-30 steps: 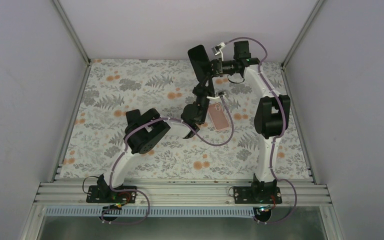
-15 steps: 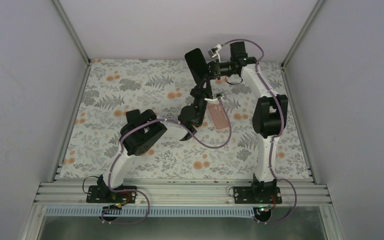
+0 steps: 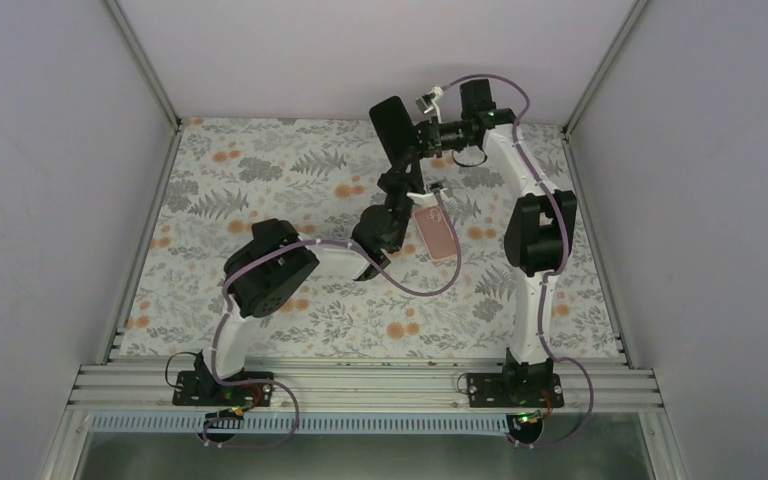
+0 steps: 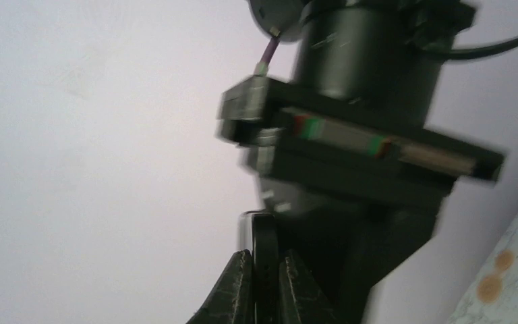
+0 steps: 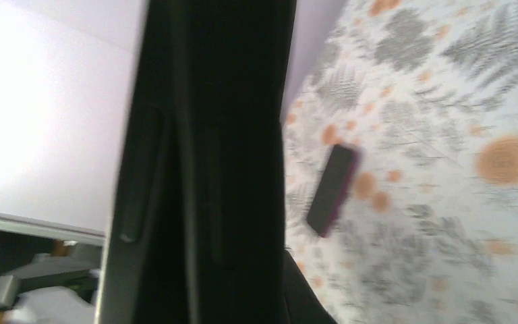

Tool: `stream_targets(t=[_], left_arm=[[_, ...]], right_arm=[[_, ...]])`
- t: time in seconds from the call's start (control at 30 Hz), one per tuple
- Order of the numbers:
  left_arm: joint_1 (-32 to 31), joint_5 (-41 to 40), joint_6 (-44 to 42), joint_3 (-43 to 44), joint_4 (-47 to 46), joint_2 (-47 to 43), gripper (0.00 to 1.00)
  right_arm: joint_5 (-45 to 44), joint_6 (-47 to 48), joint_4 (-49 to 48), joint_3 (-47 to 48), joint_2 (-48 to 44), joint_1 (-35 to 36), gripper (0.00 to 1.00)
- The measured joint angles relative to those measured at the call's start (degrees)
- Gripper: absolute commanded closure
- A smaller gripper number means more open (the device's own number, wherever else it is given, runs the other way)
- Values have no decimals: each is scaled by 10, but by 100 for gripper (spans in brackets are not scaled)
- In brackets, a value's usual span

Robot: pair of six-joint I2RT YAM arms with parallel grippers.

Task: Take the phone out of the phone case
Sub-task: Remove the phone case from the phone, then place the phone case at the center of the board, then place the phone at the center of the board.

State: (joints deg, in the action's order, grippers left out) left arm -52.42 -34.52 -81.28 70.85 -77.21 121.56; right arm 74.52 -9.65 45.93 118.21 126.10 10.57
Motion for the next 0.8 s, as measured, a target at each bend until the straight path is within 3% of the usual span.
stream_targets(t=[0.3,0.63,0.8], left_arm=[[-3,-52,19,-23,10,-61,98],[-4,-65,31,-52,21,-65,98],[-4,-64,24,-117,5,-70,98]], right_arm=[[-88,36,-18,6,22,-51,97],[-100,37,-26,3,26,-65,97],[-109,58,-12,-9,26,-70,97]])
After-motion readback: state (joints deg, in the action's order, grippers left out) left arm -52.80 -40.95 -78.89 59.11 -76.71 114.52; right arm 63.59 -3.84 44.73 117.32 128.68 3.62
